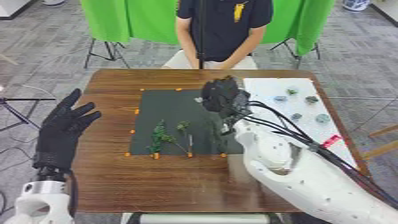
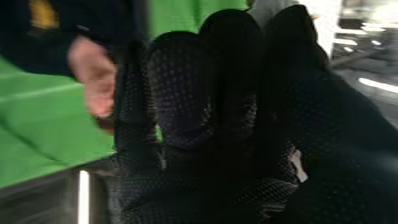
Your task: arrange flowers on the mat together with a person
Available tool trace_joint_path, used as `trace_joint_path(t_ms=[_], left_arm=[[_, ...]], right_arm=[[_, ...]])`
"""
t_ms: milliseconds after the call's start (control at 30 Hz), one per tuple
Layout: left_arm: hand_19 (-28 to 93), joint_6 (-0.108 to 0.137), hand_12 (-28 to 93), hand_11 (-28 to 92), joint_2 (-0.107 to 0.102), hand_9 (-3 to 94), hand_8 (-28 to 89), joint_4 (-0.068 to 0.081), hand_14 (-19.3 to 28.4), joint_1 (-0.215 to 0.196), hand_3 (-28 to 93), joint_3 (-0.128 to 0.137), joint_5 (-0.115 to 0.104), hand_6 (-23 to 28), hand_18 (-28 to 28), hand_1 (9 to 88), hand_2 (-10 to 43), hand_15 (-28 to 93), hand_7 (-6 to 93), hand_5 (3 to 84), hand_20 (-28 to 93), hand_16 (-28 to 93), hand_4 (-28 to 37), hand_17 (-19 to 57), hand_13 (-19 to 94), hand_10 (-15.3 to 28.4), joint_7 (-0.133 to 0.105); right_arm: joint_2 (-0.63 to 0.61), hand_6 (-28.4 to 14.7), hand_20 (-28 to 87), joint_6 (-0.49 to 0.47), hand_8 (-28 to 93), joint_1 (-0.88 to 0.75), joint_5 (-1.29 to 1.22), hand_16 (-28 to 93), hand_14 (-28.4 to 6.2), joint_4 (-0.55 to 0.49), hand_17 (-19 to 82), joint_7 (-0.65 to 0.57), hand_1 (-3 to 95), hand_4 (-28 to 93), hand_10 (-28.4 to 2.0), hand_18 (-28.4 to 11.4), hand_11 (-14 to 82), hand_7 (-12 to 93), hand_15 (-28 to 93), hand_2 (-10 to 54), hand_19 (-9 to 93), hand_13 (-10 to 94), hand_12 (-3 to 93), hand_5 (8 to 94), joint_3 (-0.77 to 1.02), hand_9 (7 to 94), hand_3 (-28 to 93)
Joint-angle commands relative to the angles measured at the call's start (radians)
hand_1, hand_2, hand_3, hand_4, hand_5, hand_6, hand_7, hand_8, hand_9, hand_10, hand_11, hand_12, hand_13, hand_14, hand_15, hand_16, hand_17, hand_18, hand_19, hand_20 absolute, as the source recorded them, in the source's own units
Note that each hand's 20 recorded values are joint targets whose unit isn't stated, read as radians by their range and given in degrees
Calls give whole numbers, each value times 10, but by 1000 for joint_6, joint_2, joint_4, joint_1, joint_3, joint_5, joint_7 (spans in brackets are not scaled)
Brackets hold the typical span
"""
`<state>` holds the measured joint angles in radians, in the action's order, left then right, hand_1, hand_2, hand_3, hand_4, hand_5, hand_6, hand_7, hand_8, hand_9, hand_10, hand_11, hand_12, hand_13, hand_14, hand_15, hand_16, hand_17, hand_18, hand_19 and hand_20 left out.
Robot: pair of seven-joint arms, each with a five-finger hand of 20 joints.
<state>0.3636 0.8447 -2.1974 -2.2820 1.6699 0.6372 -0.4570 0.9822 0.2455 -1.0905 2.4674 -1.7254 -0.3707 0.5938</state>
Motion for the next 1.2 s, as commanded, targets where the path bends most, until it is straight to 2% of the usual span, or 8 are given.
trace_joint_path(t_ms=[33, 267, 400, 433, 667, 733, 900, 1200], left_arm=[[470, -12, 105, 222, -24, 383, -98, 10, 272, 58, 787, -19, -5, 35, 238, 227, 45, 480, 125, 351, 158, -72, -281, -86, 292, 180, 0], [472, -77, 105, 222, 10, 384, -97, 53, 272, 209, 786, -75, 53, 36, 239, 229, 44, 480, 124, 352, 159, -72, -278, -86, 292, 180, 98], [473, -96, 105, 222, 16, 384, -97, 67, 272, 252, 787, -95, 66, 36, 239, 231, 43, 480, 123, 352, 160, -72, -277, -85, 292, 180, 112], [473, -105, 105, 222, 32, 384, -97, 68, 272, 254, 787, -89, 79, 36, 239, 231, 43, 479, 123, 352, 160, -72, -276, -85, 292, 181, 124], [474, -121, 105, 221, 22, 384, -97, 84, 272, 278, 786, -108, 73, 35, 240, 234, 43, 480, 123, 352, 160, -72, -274, -85, 293, 180, 110], [475, -152, 105, 221, 52, 384, -97, 97, 272, 303, 787, -105, 97, 36, 240, 235, 42, 480, 123, 352, 160, -72, -273, -85, 293, 180, 136], [475, -173, 105, 222, 72, 385, -96, 103, 273, 310, 789, -101, 113, 36, 239, 237, 40, 481, 123, 352, 160, -72, -270, -85, 293, 180, 148], [475, -182, 105, 222, 70, 385, -97, 113, 273, 324, 792, -113, 112, 36, 238, 242, 39, 481, 124, 352, 159, -72, -263, -85, 293, 180, 153]], right_arm=[[236, 63, 188, -8, -5, 42, 79, 235, -55, 65, 271, 54, 561, -283, -82, -192, 372, 174, 603, -95, 723, 776, 318, 844, -171, 844, 611], [304, 64, 190, -47, -8, 74, 164, 233, -60, 139, 237, 33, 557, -283, -82, -186, 378, 178, 615, -95, 700, 751, 322, 842, -230, 829, 612], [319, 66, 195, -88, -12, 90, 196, 234, -68, 158, 196, 18, 553, -283, -80, -181, 380, 178, 633, -95, 683, 725, 324, 840, -243, 822, 615], [320, 65, 196, -88, -12, 90, 211, 234, -70, 162, 186, 25, 551, -283, -79, -178, 379, 179, 639, -95, 676, 715, 327, 840, -243, 815, 615], [318, 66, 212, -178, -25, 76, 278, 208, -77, 161, 153, 60, 533, -283, -83, -172, 354, 175, 661, -95, 646, 662, 343, 802, -220, 779, 616], [309, 66, 216, -198, -29, 93, 273, 203, -79, 158, 149, 34, 528, -283, -86, -171, 359, 174, 663, -95, 643, 654, 335, 796, -239, 767, 613], [298, 63, 232, -207, -40, 113, 256, 186, -85, 153, 132, -2, 509, -283, -96, -172, 391, 180, 669, -95, 635, 624, 298, 765, -274, 729, 608], [294, 63, 256, -193, -75, 142, 236, 168, -93, 154, 121, -50, 443, -283, -109, -173, 454, 179, 683, -95, 632, 601, 232, 696, -309, 689, 679]])
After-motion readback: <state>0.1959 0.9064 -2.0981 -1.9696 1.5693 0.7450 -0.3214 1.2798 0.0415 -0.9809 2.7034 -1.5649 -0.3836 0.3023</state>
